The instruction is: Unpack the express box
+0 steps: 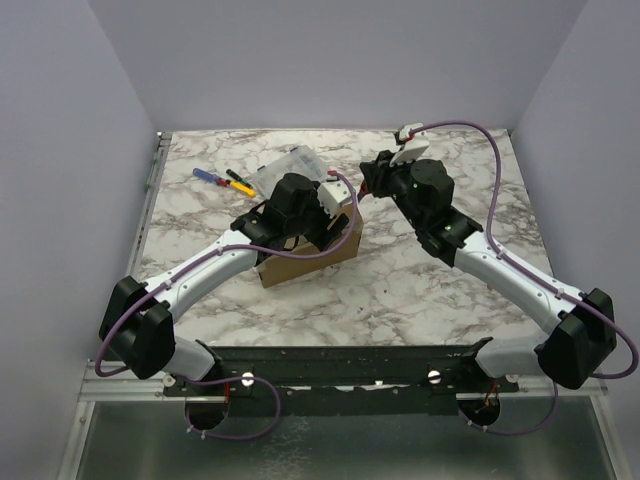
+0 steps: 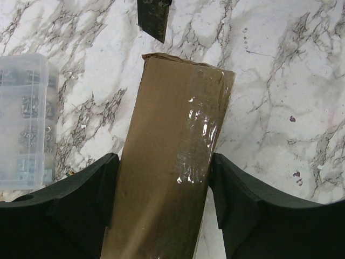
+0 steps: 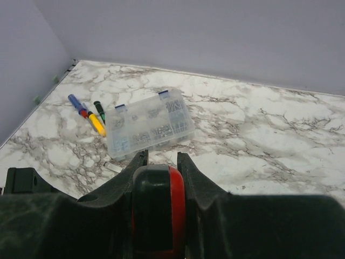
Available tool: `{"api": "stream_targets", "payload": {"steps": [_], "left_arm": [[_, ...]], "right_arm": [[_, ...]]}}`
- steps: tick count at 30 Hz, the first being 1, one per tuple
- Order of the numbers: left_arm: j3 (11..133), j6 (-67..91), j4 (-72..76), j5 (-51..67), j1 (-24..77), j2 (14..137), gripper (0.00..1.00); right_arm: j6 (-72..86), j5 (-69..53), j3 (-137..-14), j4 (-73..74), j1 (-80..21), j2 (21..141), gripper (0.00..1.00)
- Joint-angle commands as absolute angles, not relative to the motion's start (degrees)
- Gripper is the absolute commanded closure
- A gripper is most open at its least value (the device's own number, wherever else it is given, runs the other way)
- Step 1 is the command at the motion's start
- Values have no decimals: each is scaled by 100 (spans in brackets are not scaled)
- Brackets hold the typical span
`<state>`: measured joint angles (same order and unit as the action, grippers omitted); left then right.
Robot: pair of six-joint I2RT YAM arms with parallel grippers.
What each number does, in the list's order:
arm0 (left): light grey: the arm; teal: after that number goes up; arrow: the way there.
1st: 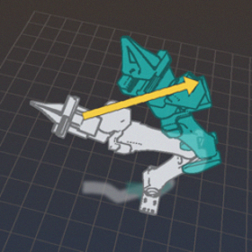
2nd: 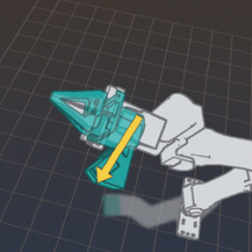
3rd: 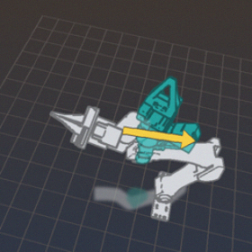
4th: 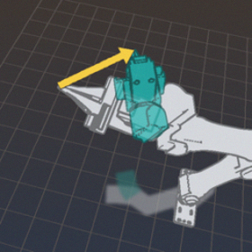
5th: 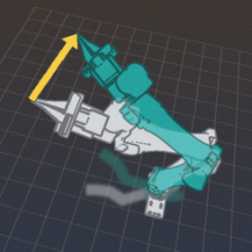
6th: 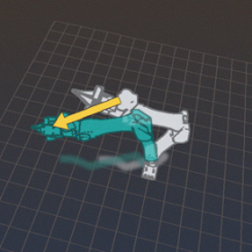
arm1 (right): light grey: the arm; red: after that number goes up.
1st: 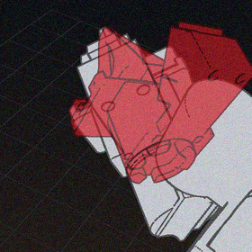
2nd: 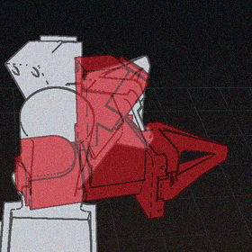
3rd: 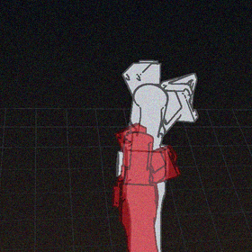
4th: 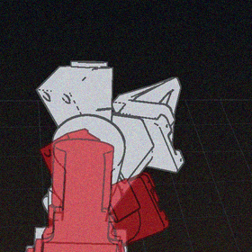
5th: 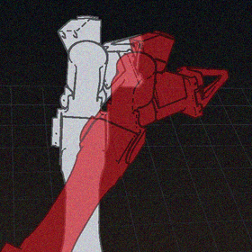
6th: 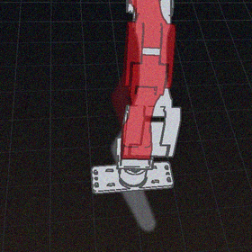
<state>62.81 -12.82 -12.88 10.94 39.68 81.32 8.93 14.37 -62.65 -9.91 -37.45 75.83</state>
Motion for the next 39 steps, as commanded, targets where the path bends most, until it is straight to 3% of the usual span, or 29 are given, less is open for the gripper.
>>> {"api": "stream_targets", "payload": {"steps": [1,39], "left_arm": [[6053,-984,-1744,1546,3980,8308,32],[6056,-962,-1748,1578,3981,8328,32]], "right_arm": [[914,1350,-6460,-1263,-3786,7619,99],[850,1254,-6338,-1230,-3842,7804,99]]}}
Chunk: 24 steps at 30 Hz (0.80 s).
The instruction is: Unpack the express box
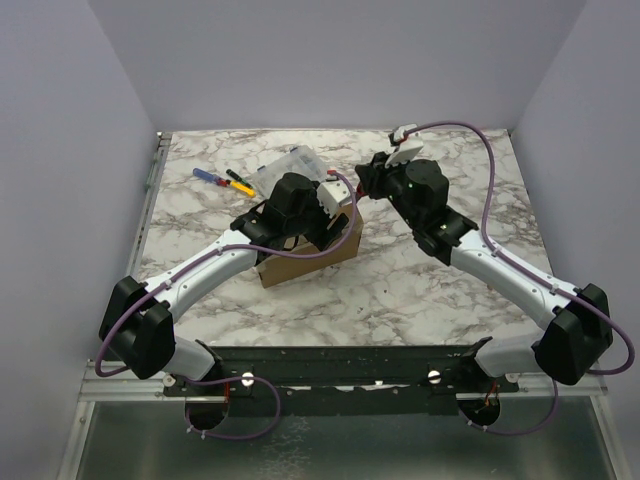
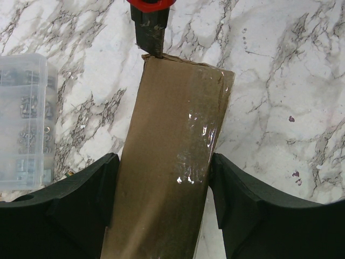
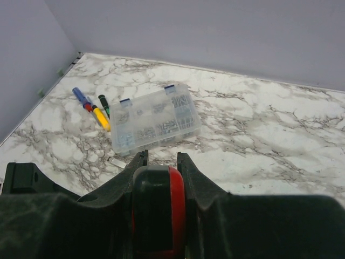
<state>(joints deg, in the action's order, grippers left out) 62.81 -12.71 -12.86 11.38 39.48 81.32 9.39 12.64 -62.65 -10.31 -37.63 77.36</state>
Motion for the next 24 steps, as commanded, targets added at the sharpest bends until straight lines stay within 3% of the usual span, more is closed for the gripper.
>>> {"api": "stream_targets", "payload": {"steps": [1,24], "left_arm": [[6061,-952,-1747,1542,3980,8336,32],[6133,-692,-1731,1095,3977,8552,36]], "right_arm": [[821,1295,-6330,-1216,-3867,7800,99],[649,2384,-6016,-500,-4499,7208,99]]}}
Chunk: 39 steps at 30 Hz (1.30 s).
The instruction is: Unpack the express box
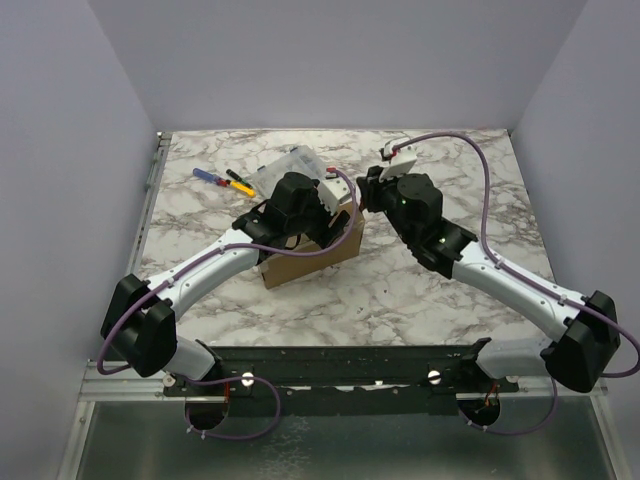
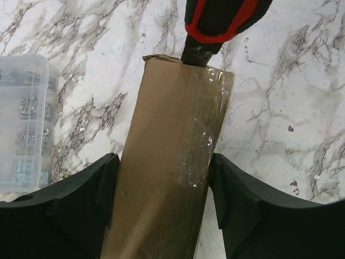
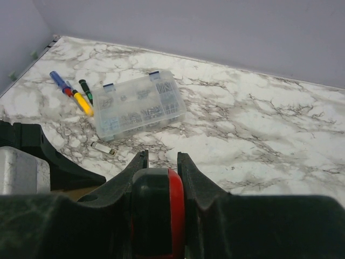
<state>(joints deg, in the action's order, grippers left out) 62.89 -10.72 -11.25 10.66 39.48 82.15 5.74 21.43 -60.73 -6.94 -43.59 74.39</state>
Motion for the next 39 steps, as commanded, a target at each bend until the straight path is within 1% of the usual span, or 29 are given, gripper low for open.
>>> {"api": "stream_targets", "payload": {"steps": [1,8,19,28,39], "left_arm": [[6134,-687,-1731,1072,3981,8554,36],[6152,-643,-1731,970,3981,8596,36],[6135,-672,-1731,985,3981,8543,36],[6135,-676,-1731,991,3980,8570,36],[6135,-677,-1730,992,3981,8579,36]], "right_arm": [[662,2385,-6000,-473,-4520,7191,99],[744,2614,-5950,-289,-4684,7097,99],[747,2673,-5525,-664,-4702,7129,99],[720,2621,-5490,-444,-4772,6613,99],[672,2687,-5123,-877,-4772,6832,100]]}}
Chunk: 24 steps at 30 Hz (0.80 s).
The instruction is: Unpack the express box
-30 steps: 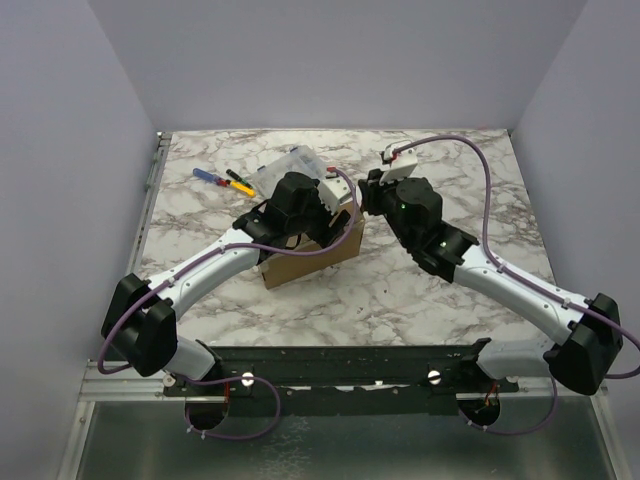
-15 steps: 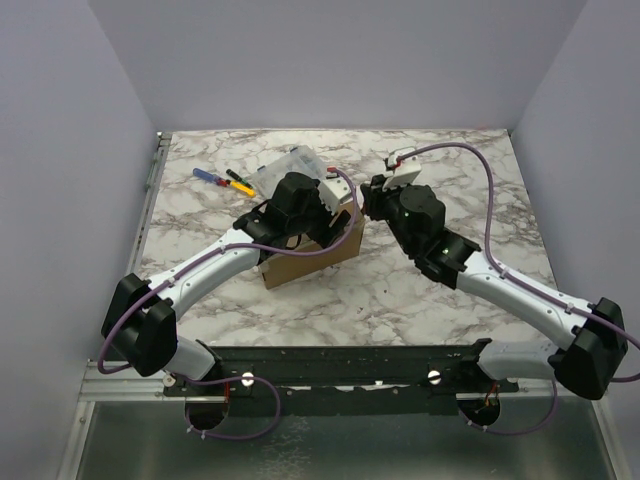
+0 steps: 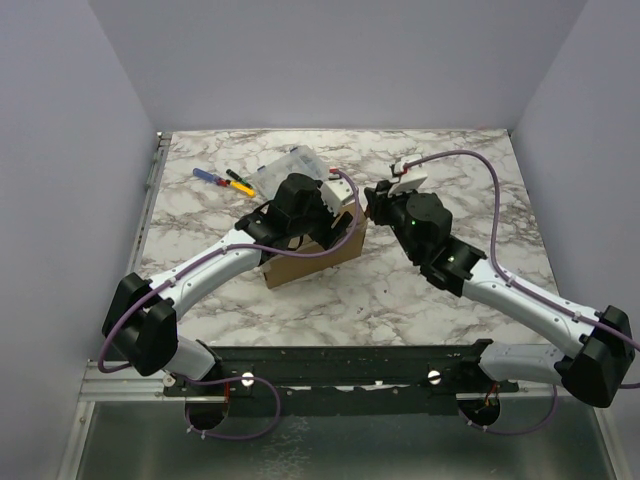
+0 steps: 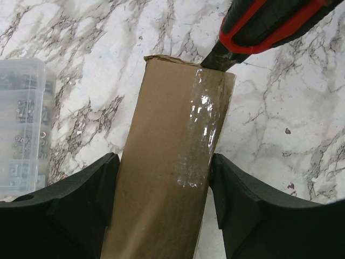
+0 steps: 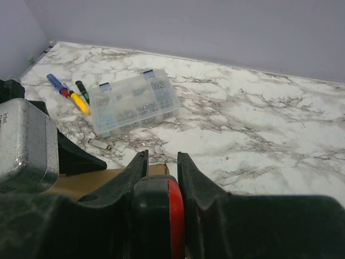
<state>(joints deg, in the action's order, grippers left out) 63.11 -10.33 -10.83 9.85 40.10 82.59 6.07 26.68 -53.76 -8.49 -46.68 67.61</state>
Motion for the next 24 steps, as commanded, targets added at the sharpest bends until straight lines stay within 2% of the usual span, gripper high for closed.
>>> {"api": "stream_targets", "payload": {"steps": [1,7,16,24], "left_arm": [[6128,-684,-1727,992,3979,8579,36],[6135,-686,-1731,1001,3981,8583,36],[6135,-686,-1729,1060,3981,8609,36],[6152,-682,-1731,1121,3981,8658,36]], "right_arm": [[671,2676,-5043,-952,-4772,6800,100],[645,2613,-4464,-1531,-4772,6532,99],[623,2648,-4578,-1656,-4772,6515,99],[468,2453,-3920,-2310,-4783,5961,99]]}}
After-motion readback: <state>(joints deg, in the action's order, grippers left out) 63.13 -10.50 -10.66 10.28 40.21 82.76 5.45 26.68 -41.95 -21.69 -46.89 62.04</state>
